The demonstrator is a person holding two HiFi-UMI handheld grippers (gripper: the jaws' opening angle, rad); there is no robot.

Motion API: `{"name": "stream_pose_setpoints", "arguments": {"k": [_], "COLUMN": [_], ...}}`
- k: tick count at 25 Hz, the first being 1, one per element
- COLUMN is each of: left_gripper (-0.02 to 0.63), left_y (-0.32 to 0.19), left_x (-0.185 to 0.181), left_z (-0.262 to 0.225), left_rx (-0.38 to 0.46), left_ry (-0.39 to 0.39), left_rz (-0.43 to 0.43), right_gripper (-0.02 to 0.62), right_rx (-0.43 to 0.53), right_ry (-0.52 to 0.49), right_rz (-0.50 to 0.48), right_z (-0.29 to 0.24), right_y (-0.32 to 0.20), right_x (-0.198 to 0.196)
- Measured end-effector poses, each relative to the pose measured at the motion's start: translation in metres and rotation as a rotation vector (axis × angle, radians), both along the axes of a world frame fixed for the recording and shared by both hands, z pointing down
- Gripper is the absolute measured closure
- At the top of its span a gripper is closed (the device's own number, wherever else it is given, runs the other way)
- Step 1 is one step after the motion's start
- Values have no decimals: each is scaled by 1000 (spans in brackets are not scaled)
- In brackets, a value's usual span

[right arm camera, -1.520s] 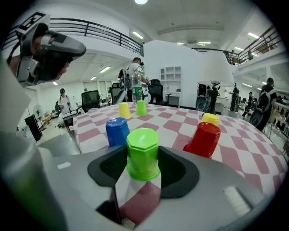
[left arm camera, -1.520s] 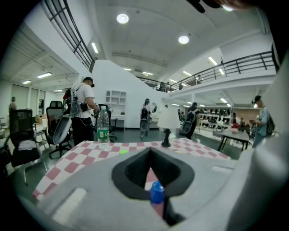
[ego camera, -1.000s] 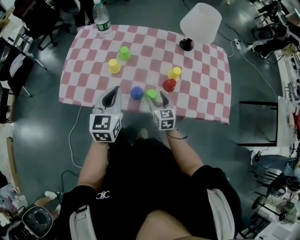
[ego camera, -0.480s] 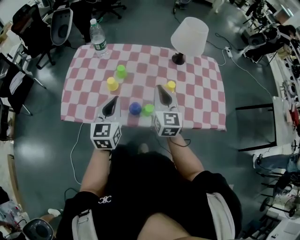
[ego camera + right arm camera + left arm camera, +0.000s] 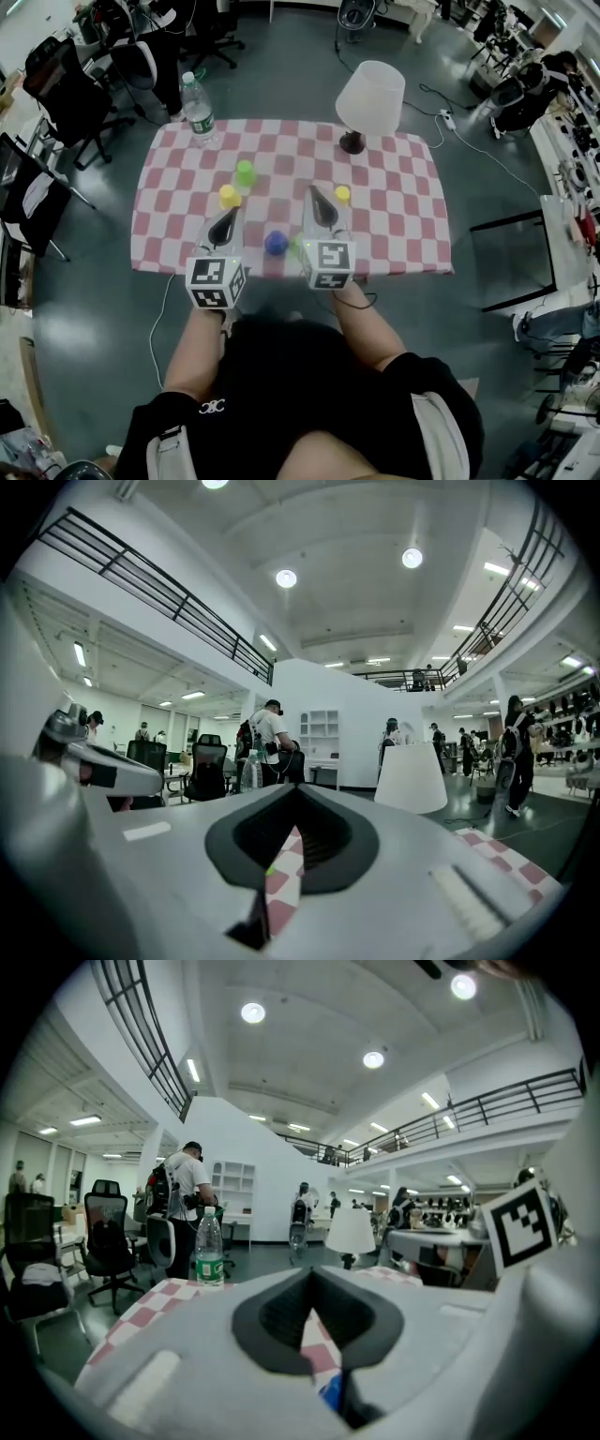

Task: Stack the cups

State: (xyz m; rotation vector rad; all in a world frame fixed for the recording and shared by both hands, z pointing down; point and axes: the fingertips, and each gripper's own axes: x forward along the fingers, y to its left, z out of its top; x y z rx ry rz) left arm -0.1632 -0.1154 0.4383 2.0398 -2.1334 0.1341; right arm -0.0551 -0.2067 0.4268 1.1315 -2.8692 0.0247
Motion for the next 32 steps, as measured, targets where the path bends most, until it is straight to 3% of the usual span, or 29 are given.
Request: {"name": "stream_pose_setpoints", "arguments": {"k": [12, 32], "left_gripper": [607, 607], "left_y": [15, 3], "left_x": [-70, -147], "left_z": [-5, 10], "left_rx": [-4, -23], "left_ry": [4, -9], "left_rz": [-31, 107], "right_gripper": [597, 597], "right_rx": [-27, -57], "right_ry": [-4, 10], "right_rz": [-24, 85], "right_z": [5, 27], "right_y": [19, 27], "right_x": [-68, -149]}}
